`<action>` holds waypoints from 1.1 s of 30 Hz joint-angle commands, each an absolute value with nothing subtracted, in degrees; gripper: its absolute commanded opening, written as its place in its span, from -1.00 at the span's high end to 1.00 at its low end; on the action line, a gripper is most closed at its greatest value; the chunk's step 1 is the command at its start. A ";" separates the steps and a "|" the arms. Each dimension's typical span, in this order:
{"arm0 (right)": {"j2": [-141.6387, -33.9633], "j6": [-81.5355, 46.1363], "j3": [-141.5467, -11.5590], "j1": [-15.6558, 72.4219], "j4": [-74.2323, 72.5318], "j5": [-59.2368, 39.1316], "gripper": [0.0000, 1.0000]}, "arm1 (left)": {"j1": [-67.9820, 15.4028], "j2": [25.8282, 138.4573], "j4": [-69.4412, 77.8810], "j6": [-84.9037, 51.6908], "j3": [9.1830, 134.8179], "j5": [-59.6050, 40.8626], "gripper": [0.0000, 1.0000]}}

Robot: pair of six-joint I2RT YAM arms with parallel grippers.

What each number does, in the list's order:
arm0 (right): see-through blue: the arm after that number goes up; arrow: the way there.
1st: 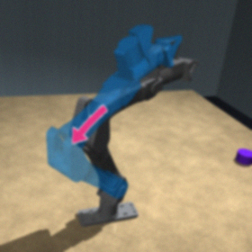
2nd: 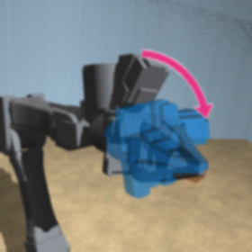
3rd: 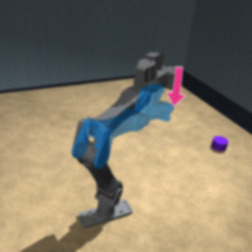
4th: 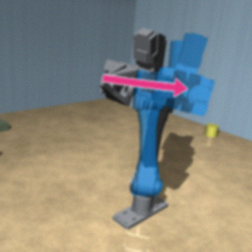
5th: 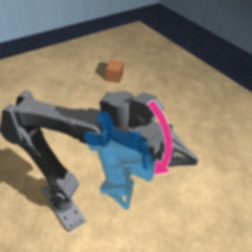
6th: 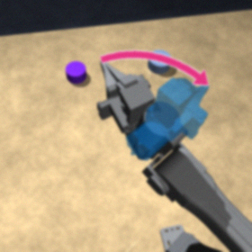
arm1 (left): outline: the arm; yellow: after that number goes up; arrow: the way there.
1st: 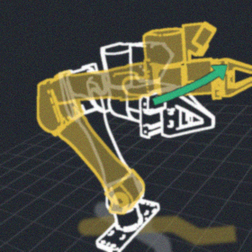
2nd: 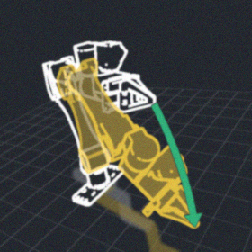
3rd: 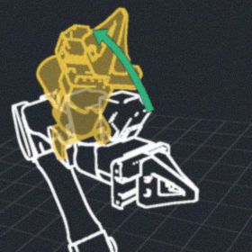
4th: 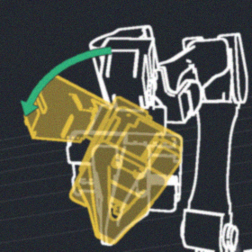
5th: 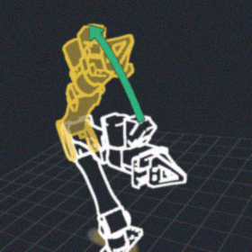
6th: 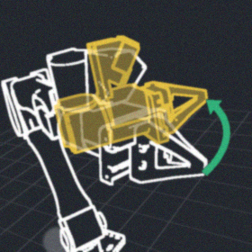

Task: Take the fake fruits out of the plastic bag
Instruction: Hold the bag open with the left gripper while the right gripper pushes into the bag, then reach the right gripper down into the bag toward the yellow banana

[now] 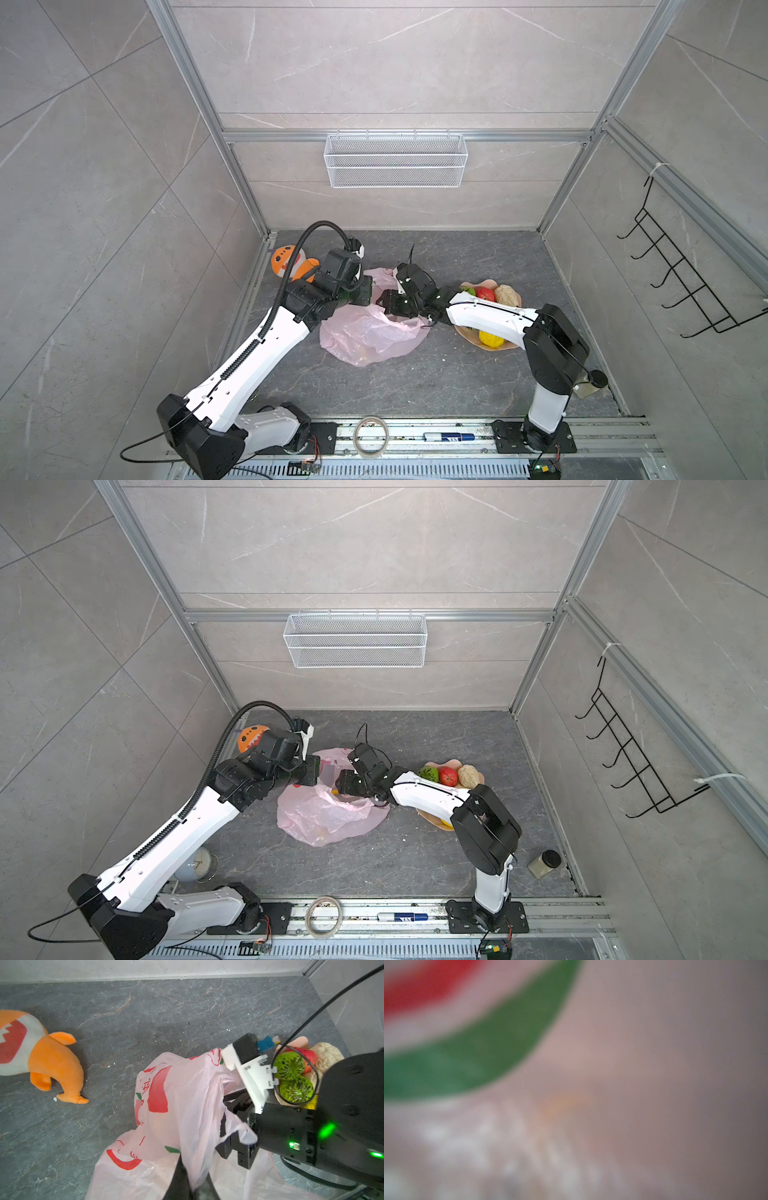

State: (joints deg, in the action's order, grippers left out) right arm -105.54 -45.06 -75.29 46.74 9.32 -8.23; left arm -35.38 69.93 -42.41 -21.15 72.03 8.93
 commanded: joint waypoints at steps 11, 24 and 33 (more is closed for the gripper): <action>-108.79 -40.96 -80.73 50.09 17.61 -17.32 -0.20 | -35.26 66.90 -42.67 -25.58 62.66 10.72 1.00; -116.39 -47.58 -85.24 57.20 19.18 -6.06 -0.21 | -35.25 56.85 -31.42 -35.55 48.36 12.78 1.00; -117.25 -53.34 -86.87 59.76 21.12 0.69 -0.25 | -35.31 52.63 -36.64 -34.91 45.88 16.49 1.00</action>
State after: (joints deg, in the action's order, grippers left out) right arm -116.79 -50.06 -84.99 59.22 18.85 -4.10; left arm -35.38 53.74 -34.76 -34.61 45.60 14.15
